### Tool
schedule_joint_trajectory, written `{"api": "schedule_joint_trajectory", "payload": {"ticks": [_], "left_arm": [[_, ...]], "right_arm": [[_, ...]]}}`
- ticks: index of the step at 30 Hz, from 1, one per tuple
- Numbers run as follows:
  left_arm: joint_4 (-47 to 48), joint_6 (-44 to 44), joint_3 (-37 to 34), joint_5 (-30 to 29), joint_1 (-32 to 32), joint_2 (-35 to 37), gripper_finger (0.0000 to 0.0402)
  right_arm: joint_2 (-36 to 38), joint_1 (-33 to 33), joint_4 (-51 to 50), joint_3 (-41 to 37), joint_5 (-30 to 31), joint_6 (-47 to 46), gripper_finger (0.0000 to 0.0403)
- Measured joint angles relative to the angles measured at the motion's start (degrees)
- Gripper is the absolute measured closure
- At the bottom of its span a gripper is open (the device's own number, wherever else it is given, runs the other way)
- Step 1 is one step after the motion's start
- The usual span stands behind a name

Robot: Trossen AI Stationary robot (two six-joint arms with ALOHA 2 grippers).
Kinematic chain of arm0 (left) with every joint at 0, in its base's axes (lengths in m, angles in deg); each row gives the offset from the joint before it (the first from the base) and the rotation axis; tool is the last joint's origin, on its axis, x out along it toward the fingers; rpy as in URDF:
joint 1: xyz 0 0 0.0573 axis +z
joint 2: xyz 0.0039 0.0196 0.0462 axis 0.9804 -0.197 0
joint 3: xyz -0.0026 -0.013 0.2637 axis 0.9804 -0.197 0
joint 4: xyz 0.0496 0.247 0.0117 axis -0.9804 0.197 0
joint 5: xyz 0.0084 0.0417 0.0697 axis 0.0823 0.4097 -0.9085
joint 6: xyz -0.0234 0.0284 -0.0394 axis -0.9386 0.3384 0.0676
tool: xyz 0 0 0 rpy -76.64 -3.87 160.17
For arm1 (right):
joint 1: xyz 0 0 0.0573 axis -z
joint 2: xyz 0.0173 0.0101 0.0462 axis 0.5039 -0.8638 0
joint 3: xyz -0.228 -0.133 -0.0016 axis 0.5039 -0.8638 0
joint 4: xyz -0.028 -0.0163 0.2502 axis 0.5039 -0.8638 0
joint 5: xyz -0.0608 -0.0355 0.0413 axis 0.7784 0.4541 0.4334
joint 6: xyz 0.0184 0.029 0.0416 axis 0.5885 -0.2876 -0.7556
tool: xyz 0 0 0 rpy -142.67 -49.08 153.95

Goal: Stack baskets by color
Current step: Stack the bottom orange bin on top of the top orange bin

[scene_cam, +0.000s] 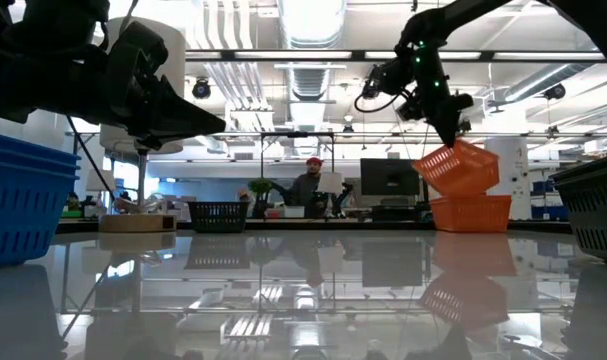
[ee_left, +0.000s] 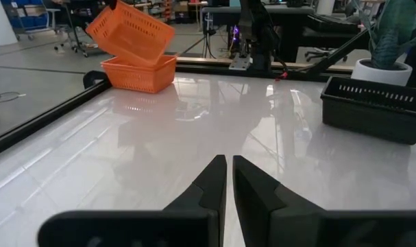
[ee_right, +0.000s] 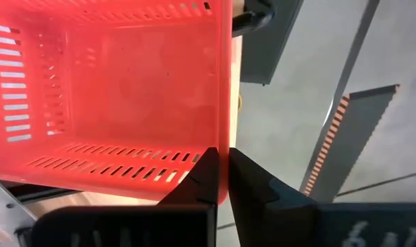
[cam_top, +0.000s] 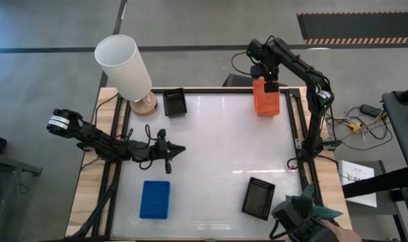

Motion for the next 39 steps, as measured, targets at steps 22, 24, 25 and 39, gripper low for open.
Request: {"api": "schedule_joint_trajectory", "payload": {"ticks": [22,24,25,39], "left_arm": [[-0.07,-0.07,0.00,0.02,0.00,0.00,0.0391],[-0.07,-0.07,0.00,0.02,0.00,0.00,0.0391],[-0.07,-0.08,0.00,0.02,0.00,0.00,0.0391],[-0.01,-0.19,-0.31,0.04,0.00,0.00,0.0391]], "right_arm": [[-0.04,-0.02,1.24,-0.84,-2.77,-14.47,0.0260],[0.14,-0.02,-1.07,-0.83,-7.51,-17.44,0.0256],[0.37,-0.02,-1.43,-1.00,-10.45,-19.20,0.0256],[12.95,-0.19,27.39,-22.52,-6.41,-29.75,0.0280]]}}
